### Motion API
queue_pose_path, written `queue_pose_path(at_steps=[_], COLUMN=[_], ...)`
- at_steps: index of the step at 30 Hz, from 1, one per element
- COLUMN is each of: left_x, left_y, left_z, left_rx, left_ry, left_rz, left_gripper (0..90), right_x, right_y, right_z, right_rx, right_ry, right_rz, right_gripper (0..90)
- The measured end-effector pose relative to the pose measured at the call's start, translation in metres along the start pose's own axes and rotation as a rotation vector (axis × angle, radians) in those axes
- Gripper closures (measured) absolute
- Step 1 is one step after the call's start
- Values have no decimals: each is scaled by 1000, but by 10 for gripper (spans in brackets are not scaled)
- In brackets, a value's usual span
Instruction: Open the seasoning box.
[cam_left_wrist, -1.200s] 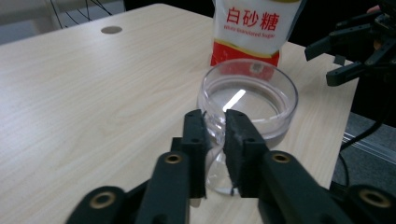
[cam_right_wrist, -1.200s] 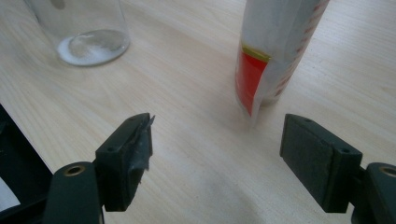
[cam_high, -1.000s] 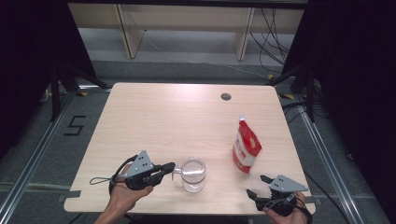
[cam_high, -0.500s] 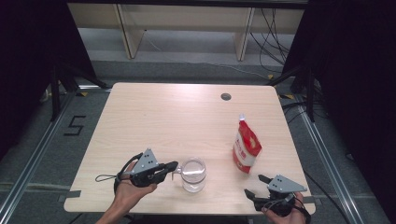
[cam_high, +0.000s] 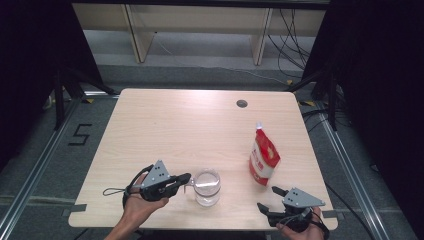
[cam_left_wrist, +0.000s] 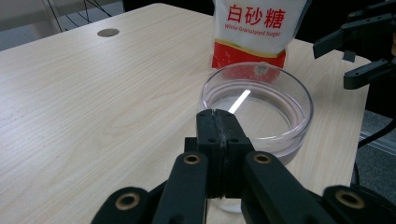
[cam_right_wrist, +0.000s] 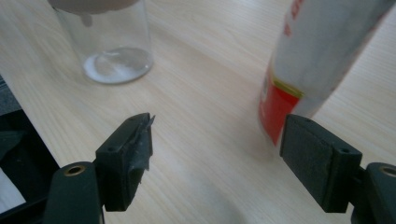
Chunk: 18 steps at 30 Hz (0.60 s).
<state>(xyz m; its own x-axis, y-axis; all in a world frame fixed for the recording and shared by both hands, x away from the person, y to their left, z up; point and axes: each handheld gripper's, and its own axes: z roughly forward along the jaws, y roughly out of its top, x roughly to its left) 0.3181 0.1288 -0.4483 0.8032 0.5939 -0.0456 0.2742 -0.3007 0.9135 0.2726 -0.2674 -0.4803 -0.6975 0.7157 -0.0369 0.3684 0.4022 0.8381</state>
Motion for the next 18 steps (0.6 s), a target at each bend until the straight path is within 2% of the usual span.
queue_pose_path(at_steps=[2, 4, 5, 7, 8, 9, 12, 14, 17, 18], left_x=[0, 0, 0, 1, 1, -1, 0, 1, 2, 2], left_y=[0, 0, 0, -1, -1, -2, -3, -3, -4, -3], left_z=[0, 0, 0, 0, 0, 0, 0, 0, 0, 0], left_rx=[-4, -4, -2, -2, -2, -6, -9, -6, -13, -13], left_ry=[-1, -1, 1, -1, -1, 4, 1, -2, -8, -7], left_rz=[0, -3, 0, 13, 13, -24, -6, 7, -1, 0], left_gripper=[887, 887, 887, 888, 888, 888, 888, 889, 887, 887], right_x=[3, 5, 7, 9, 9, 12, 15, 15, 16, 18], right_y=[2, 5, 6, 9, 9, 10, 12, 14, 16, 17], right_z=[1, 1, 1, 3, 3, 6, 8, 8, 10, 10], right_rx=[-7, -36, -39, -51, -51, -45, -56, -67, -84, -84], right_ry=[33, 39, 50, 67, 67, 69, 85, 76, 76, 87], right_rz=[-6, -32, -27, -48, -48, -57, -68, -67, -80, -62], right_gripper=[339, 385, 400, 406, 406, 432, 458, 466, 499, 519])
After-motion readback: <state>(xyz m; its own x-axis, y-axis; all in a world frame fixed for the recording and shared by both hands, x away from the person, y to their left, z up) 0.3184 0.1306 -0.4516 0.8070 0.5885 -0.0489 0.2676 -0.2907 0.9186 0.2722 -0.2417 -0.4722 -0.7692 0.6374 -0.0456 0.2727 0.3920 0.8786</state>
